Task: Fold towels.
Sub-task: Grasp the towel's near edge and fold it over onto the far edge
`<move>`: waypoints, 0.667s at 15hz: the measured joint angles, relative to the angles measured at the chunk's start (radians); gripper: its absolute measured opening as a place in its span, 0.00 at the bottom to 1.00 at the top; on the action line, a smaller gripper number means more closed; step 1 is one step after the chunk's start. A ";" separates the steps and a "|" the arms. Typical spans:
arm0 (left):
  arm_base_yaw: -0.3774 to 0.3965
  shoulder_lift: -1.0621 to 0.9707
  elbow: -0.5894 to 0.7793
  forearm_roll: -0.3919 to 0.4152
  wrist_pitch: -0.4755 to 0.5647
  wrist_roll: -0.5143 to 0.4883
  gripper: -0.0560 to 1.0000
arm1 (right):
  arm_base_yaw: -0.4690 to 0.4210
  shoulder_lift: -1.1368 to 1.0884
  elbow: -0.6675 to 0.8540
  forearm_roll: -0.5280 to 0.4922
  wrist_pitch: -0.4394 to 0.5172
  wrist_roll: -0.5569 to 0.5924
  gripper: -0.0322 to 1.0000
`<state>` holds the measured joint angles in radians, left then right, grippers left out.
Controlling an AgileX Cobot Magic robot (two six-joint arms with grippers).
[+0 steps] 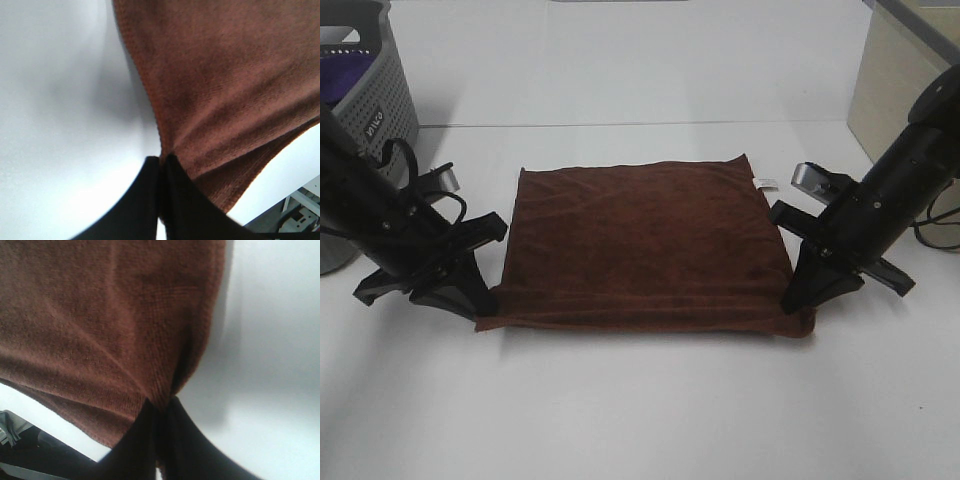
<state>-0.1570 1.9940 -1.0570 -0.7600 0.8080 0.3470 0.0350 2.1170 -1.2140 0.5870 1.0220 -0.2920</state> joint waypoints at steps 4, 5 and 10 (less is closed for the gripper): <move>0.000 -0.025 -0.049 -0.006 -0.012 -0.016 0.06 | 0.000 0.000 -0.166 -0.008 0.053 0.008 0.06; 0.000 -0.025 -0.084 0.001 -0.015 -0.031 0.06 | 0.000 0.000 -0.212 -0.013 0.069 0.017 0.06; 0.000 -0.024 -0.220 0.019 -0.107 -0.067 0.06 | 0.000 0.016 -0.422 -0.028 0.073 0.043 0.06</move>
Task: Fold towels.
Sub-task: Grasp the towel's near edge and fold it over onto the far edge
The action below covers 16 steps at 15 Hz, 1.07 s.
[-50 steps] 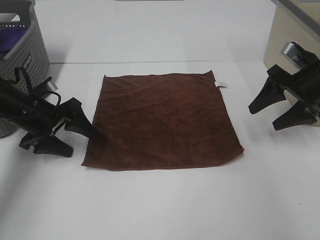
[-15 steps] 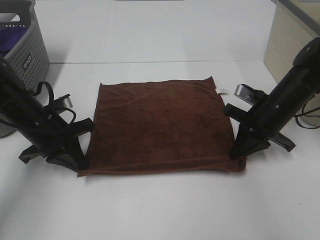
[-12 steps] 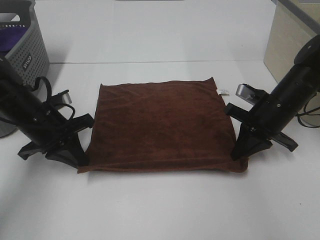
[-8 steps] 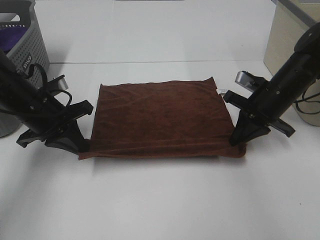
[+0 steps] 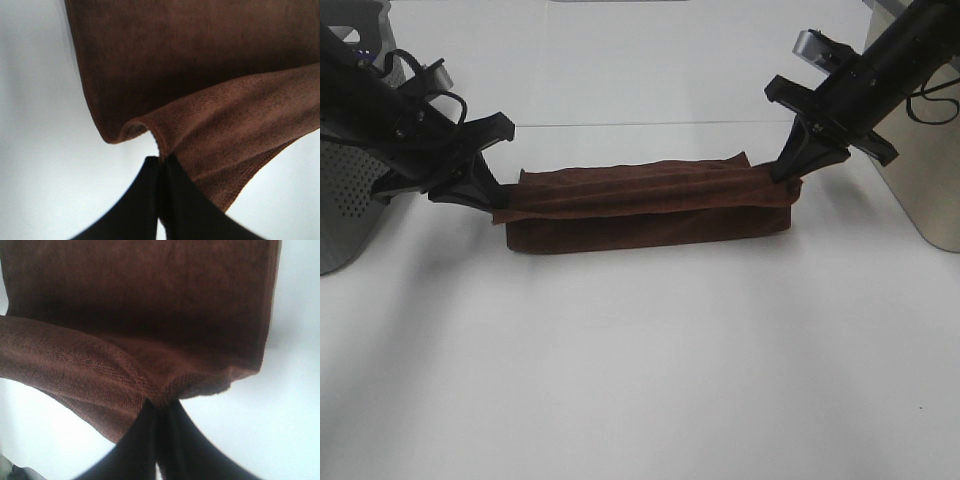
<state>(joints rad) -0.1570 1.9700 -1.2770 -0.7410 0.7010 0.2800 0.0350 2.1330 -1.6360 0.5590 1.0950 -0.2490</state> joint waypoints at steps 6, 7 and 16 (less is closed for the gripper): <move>0.004 0.119 -0.173 0.028 -0.042 -0.008 0.06 | 0.000 0.145 -0.249 -0.001 0.013 0.029 0.06; 0.004 0.136 -0.195 0.031 -0.055 -0.008 0.06 | 0.000 0.168 -0.292 0.000 0.013 0.032 0.06; 0.003 0.279 -0.291 0.039 -0.241 -0.003 0.06 | 0.010 0.365 -0.519 0.003 -0.063 0.036 0.06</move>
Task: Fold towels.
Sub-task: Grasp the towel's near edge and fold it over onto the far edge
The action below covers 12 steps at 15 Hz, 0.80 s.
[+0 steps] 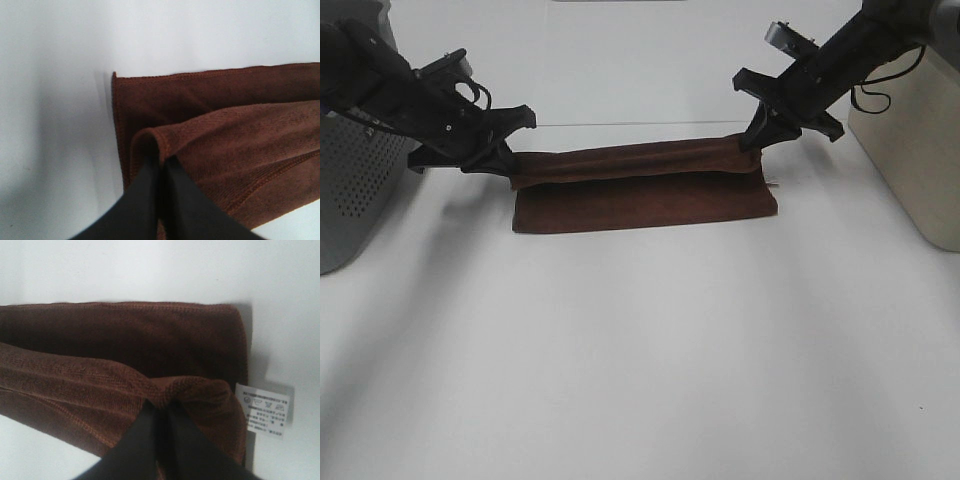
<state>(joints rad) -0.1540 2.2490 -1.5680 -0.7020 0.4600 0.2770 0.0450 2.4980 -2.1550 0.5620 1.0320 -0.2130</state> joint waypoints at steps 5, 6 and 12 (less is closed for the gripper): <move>-0.003 0.020 -0.013 0.012 -0.023 0.003 0.19 | -0.002 0.028 0.000 -0.030 -0.086 0.000 0.24; -0.001 0.020 -0.013 0.016 -0.027 0.019 0.32 | -0.006 0.028 -0.005 -0.037 -0.107 0.000 0.37; 0.000 0.018 -0.013 0.019 0.028 0.085 0.72 | -0.011 0.010 -0.034 -0.048 -0.051 0.000 0.78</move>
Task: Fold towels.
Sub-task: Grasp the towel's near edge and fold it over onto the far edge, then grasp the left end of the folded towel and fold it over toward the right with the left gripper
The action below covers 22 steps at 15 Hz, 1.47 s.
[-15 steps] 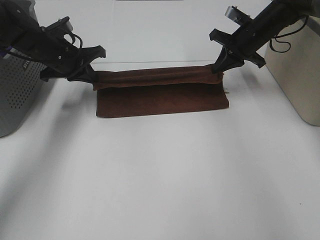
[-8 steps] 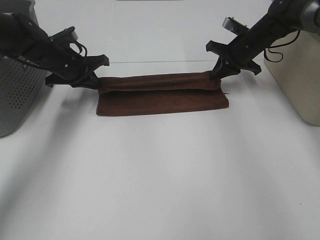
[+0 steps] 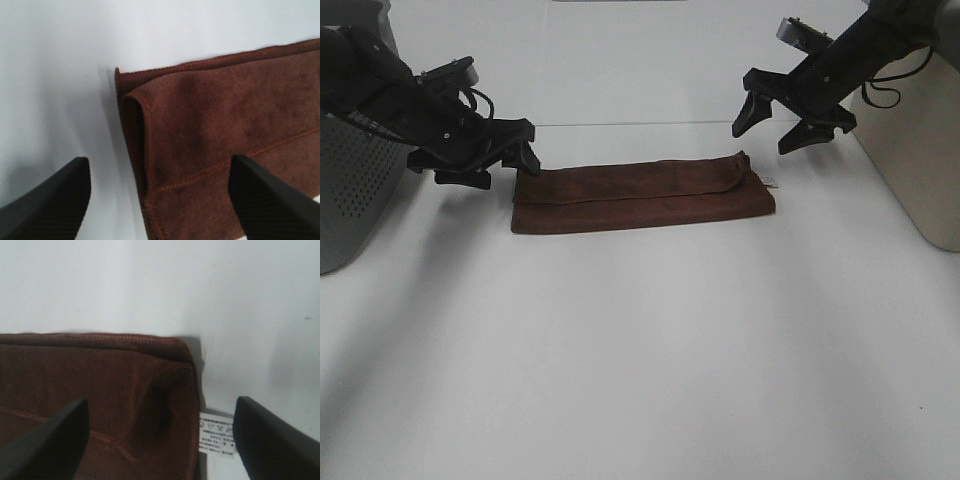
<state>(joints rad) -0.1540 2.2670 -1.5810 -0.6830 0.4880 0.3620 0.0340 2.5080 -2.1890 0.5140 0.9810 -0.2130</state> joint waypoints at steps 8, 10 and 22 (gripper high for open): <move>0.015 0.036 -0.017 -0.008 0.052 -0.137 0.78 | 0.000 -0.021 0.000 -0.054 0.108 0.000 0.78; 0.015 0.072 -0.052 -0.064 0.065 -0.139 0.76 | 0.000 -0.021 0.000 -0.060 0.108 0.000 0.78; 0.015 0.151 -0.137 -0.111 0.161 -0.141 0.09 | 0.000 -0.021 0.000 -0.060 0.107 0.000 0.78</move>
<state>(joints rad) -0.1390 2.4180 -1.7180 -0.7940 0.6490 0.2210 0.0340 2.4870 -2.1890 0.4540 1.0880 -0.2130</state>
